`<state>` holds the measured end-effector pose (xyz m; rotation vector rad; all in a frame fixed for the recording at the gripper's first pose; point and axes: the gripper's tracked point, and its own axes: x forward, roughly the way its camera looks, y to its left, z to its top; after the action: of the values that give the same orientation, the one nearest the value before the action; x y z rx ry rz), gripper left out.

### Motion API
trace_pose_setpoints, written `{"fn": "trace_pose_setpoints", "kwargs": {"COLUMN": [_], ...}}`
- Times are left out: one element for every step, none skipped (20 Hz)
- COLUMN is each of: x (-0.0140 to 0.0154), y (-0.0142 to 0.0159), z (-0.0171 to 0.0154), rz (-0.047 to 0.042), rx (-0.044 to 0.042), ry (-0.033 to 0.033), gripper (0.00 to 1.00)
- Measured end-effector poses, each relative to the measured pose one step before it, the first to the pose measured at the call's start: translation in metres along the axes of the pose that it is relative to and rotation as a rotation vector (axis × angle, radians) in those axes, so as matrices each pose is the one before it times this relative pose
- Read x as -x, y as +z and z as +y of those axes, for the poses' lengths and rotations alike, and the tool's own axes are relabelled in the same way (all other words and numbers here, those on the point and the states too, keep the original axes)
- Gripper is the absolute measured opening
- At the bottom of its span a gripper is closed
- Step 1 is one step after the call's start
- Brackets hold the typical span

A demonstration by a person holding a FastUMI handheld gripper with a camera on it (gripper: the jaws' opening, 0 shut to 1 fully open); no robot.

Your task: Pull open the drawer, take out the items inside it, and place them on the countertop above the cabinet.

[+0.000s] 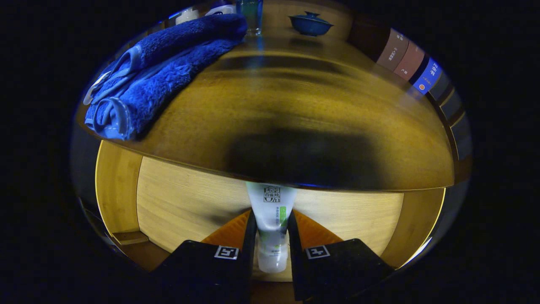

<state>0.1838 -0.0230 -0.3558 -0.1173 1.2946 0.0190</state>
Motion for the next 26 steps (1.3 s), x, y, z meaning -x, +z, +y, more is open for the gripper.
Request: {"fn": "trace_pose_setpoints", "kwargs": {"x": [-0.00128, -0.00108, -0.00266, -0.00081, -0.00066, -0.00033, 0.00031, 0.00047, -0.00043, 0.00562, -0.00173, -0.00126, 0.00187, -0.00052, 0.00086, 0.00466, 0.00330, 0.00598, 0.00936, 0.01245, 0.01418, 0.01331, 0.01442, 0.01533, 0.01225, 0.01239], "y": [-0.00073, -0.00168, -0.00210, 0.00000, -0.00005, 0.00021, -0.00010, 0.00040, -0.00011, 0.00420, 0.00342, 0.00098, -0.00172, 0.00119, -0.00478, -0.00335, 0.00082, 0.00212, 0.00431, 0.00324, 0.00409, 0.00198, 0.00135, 0.00118, 0.00402, 0.00394], "z": [-0.00005, -0.00029, 0.00032, -0.00008, 0.00008, 0.00045, 0.00030, -0.00002, 0.00015, -0.00217, -0.00061, -0.00086, 0.00026, 0.00153, 0.00229, -0.00005, 0.00215, 0.00053, -0.00082, -0.00172, 0.00081, 0.00418, 0.00211, 0.00199, 0.00225, 0.00054], "rz": [0.00817, 0.00985, 0.01145, 0.00584, 0.00006, 0.00124, -0.00188, -0.00038, 0.00138, -0.00787, -0.02559, -0.00328, 0.00798, -0.00530, 0.01839, 0.01097, -0.00710, -0.01910, -0.02112, -0.01946, -0.02535, -0.02564, -0.02338, -0.02697, -0.03088, -0.03147], "rx": [-0.00227, -0.00331, -0.00418, -0.00223, 0.00281, 0.00730, 0.00570, 0.00532, 0.00287, -0.02567, -0.02936, -0.01168, 0.00896, -0.00290, 0.00302, -0.01554, -0.02372, -0.01348, 0.00630, 0.01283, 0.00873, 0.00503, 0.00363, 0.00256, 0.00082, -0.00024], "ry": [0.00086, 0.00414, 0.00106, 0.00090, -0.00098, -0.00308, -0.00234, -0.00150, -0.00094, 0.00536, 0.00019, -0.00493, 0.00737, 0.01049, 0.01791, 0.01988, 0.01964, 0.01192, 0.00474, -0.00224, 0.00601, 0.01549, 0.01524, 0.01434, 0.01305, 0.00826], "gripper": [0.43, 0.42, 0.42, 0.42, 0.43, 0.42, 0.42, 0.42, 0.42, 0.34, 0.26, 0.17, 0.18, 0.18, 0.18, 0.18, 0.18, 0.18, 0.18, 0.17, 0.17, 0.17, 0.17, 0.17, 0.17, 0.17]}}
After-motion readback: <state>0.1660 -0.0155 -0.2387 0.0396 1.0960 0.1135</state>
